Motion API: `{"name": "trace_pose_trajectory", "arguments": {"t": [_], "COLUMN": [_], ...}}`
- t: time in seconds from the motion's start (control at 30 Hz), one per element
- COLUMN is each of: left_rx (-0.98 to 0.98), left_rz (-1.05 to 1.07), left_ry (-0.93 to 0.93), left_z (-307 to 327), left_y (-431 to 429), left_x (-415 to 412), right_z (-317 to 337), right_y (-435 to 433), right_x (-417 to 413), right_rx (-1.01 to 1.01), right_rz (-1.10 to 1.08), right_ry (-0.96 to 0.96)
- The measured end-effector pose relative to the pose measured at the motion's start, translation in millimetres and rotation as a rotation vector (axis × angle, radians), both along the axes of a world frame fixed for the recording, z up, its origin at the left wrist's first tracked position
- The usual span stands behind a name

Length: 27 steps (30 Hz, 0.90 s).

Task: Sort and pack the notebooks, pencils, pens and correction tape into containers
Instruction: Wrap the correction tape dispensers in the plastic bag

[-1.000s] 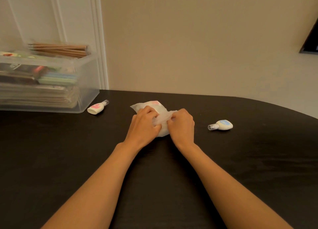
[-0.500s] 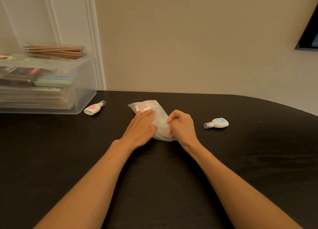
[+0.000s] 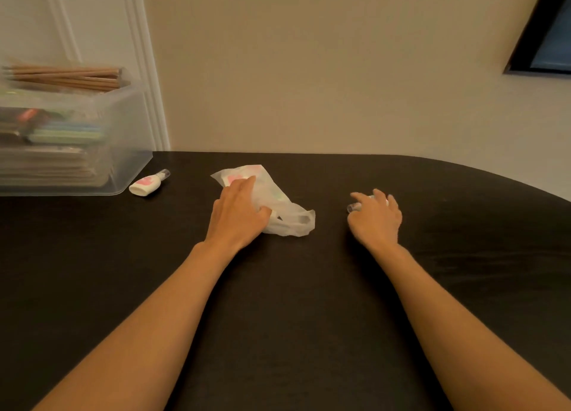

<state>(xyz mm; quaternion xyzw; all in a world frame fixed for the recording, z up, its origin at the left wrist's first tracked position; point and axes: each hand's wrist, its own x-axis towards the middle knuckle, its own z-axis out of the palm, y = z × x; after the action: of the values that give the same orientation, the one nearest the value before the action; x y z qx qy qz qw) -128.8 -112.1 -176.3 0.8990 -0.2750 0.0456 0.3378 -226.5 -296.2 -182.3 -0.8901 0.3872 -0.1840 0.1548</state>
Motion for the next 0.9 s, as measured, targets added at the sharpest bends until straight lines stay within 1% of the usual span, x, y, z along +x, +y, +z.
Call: {"name": "trace_pose_trajectory", "arguments": {"t": [0.03, 0.07, 0.17, 0.27, 0.33, 0.37, 0.43, 0.5, 0.57, 0.63, 0.67, 0.7, 0.73, 0.77, 0.83, 0.9], "left_rx": [-0.02, -0.044, -0.114, -0.2, -0.212, -0.205, -0.204, -0.21, -0.207, -0.214, -0.223, -0.227, -0.23, -0.231, -0.223, -0.213], "left_rz": [0.009, 0.019, 0.041, 0.042, 0.02, 0.011, 0.01, 0.022, 0.041, 0.058, 0.06, 0.061, 0.061, 0.06, 0.058, 0.058], "left_ry": [-0.008, -0.022, -0.061, 0.043, 0.086, 0.092, 0.084, 0.072, 0.072, 0.097, 0.109, 0.115, 0.12, 0.126, 0.14, 0.175], "left_z": [0, 0, 1, 0, -1, -2, -4, -6, -6, -6, -6, -6, -6, -6, -6, -5], "left_y": [0, 1, 6, 12, 15, 16, 18, 18, 18, 18, 17, 17, 17, 17, 16, 15], "left_x": [-1, -2, -6, -10, -13, -14, -15, -15, -14, -13, -11, -10, -9, -8, -6, -6], "right_z": [-3, -6, -6, -1, 2, 3, 6, 10, 18, 28, 32, 32, 31, 27, 20, 15], "right_y": [-7, -12, -9, 3, 10, 14, 23, 34, 45, 52, 55, 57, 58, 60, 64, 67], "right_x": [-2, -2, -5, -9, -10, -10, -9, -10, -14, -20, -23, -25, -25, -23, -16, -11], "right_rx": [0.022, 0.017, -0.117, -0.233, -0.211, -0.153, 0.026, 0.238, 0.477, 0.72, 0.809, 0.843, 0.812, 0.737, 0.584, 0.508], "right_rz": [0.02, 0.047, 0.116, 0.172, 0.177, 0.18, 0.22, 0.3, 0.391, 0.529, 0.599, 0.653, 0.679, 0.679, 0.632, 0.564], "right_ry": [0.055, 0.065, 0.094, 0.126, 0.046, -0.028, -0.234, -0.462, -0.634, -0.716, -0.712, -0.675, -0.61, -0.533, -0.428, -0.459]}}
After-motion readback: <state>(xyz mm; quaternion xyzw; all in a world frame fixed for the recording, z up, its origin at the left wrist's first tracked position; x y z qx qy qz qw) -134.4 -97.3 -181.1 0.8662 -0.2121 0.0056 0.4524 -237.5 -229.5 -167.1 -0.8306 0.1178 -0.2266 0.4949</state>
